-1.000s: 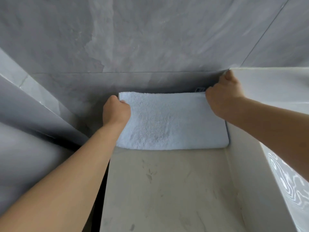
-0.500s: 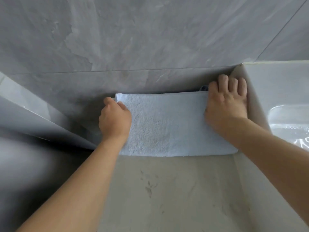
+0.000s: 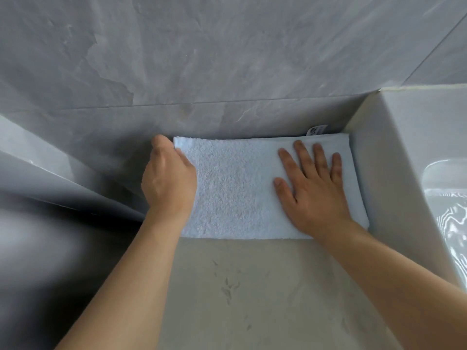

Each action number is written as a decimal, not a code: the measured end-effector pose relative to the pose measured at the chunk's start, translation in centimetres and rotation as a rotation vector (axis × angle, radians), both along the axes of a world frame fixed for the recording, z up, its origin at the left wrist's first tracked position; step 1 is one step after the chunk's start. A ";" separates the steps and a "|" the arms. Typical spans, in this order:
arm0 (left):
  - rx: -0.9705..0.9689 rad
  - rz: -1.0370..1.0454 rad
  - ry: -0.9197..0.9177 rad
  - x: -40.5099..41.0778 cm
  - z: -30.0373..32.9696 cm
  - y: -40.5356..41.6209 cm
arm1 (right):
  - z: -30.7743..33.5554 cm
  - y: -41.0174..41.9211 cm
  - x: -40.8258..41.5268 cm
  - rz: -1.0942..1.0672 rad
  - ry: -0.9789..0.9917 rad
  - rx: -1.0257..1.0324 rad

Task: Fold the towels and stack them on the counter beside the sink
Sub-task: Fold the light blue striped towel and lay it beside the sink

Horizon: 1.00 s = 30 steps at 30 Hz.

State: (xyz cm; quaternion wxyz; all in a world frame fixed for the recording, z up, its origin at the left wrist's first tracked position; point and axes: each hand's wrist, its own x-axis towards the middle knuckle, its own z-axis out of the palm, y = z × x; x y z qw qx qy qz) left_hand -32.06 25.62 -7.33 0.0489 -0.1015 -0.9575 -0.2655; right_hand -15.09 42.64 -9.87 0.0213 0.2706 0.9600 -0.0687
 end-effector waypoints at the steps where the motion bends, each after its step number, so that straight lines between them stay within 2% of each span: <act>1: -0.013 -0.027 0.039 0.4 0.0 0.1 | -0.1 0.1 0.0 0.000 -0.001 -0.002; 4: -0.066 -0.049 0.006 1.2 -0.1 0.5 | -0.2 0.4 0.0 0.004 0.007 -0.005; 6: -0.222 -0.053 0.099 1.6 -0.1 0.5 | -0.4 0.4 0.0 0.002 0.017 -0.006; 7: -0.238 -0.105 0.179 2.1 0.1 0.7 | -0.4 0.3 0.0 0.000 0.022 -0.007; 9: -0.195 -0.381 0.261 3.6 0.3 1.3 | -0.4 0.3 0.0 -0.003 0.024 -0.007; 11: -0.286 -0.659 0.134 5.0 -0.3 1.6 | -0.5 0.4 -0.1 -0.007 0.023 -0.008; 12: -0.373 -0.721 0.057 5.2 -0.8 1.5 | -0.5 0.4 -0.1 -0.007 0.021 -0.008; 15: -0.527 -0.670 -0.042 3.8 -2.5 -0.2 | -0.6 0.6 0.0 0.002 0.015 0.002; 21: -0.530 -0.579 -0.035 2.1 -3.2 -2.4 | -0.7 0.9 0.2 -0.006 0.012 0.028; 26: -0.586 -0.565 -0.061 2.0 -3.1 -2.0 | 0.2 1.5 1.7 -0.130 -0.025 0.056; 28: -0.653 -0.528 -0.030 2.6 -2.2 -1.7 | 1.1 0.3 3.1 -0.157 -0.007 0.045; 30: -0.627 -0.489 0.061 4.6 -1.1 -1.8 | 1.6 -2.4 5.3 -0.158 0.066 0.036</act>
